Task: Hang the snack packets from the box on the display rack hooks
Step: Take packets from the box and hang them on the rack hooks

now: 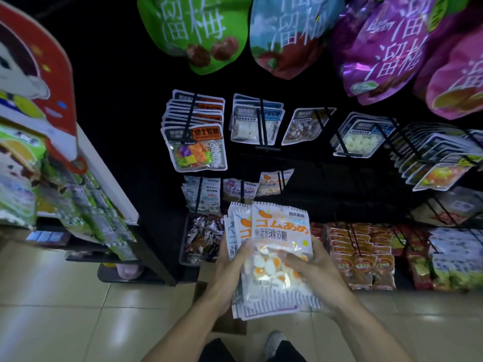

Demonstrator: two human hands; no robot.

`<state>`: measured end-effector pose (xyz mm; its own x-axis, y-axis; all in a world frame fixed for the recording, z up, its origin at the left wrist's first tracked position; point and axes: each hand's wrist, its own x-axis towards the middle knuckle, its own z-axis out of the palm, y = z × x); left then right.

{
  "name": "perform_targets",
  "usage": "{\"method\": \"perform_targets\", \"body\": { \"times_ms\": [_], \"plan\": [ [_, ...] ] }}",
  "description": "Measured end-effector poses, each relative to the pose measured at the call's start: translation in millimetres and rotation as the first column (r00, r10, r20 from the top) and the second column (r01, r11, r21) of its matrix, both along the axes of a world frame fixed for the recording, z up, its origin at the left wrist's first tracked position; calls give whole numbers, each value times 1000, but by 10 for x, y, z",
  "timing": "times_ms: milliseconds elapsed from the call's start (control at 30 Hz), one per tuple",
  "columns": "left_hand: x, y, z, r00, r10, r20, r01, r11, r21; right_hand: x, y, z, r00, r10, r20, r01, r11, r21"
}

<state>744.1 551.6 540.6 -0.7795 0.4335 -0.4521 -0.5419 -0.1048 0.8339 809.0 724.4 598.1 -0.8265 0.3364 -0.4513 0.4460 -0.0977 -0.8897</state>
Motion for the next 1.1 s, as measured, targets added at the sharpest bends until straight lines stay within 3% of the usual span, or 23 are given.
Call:
{"method": "perform_targets", "body": {
  "times_ms": [200, 400, 633, 800, 967, 1100],
  "plan": [
    [-66, -64, 1, 999, -41, 6, 41, 999, -19, -22, 71, 17, 999, -33, -37, 27, 990, -138],
    [-44, -50, -86, 997, -50, 56, 50, 999, -9, -118, 205, -181, 995, -81, 59, 95, 949, -300],
    [10, 174, -184, 989, 116, 88, -113, 993, -37, -246, 608, -452, 975, -90, 204, 162, 916, -366],
    [7, 283, -226, 982, 175, 69, -170, 982, -76, -344, 1019, -513, 964, -63, 259, 150, 932, -330],
    [162, 336, -250, 920, 247, 305, -238, 969, -66, -439, 1483, -534, 977, -77, 200, 131, 953, -273],
    [283, 376, -271, 887, 301, 351, -294, 953, -73, -430, 1748, -747, 978, -50, 203, 38, 997, 63]
  ]
}}
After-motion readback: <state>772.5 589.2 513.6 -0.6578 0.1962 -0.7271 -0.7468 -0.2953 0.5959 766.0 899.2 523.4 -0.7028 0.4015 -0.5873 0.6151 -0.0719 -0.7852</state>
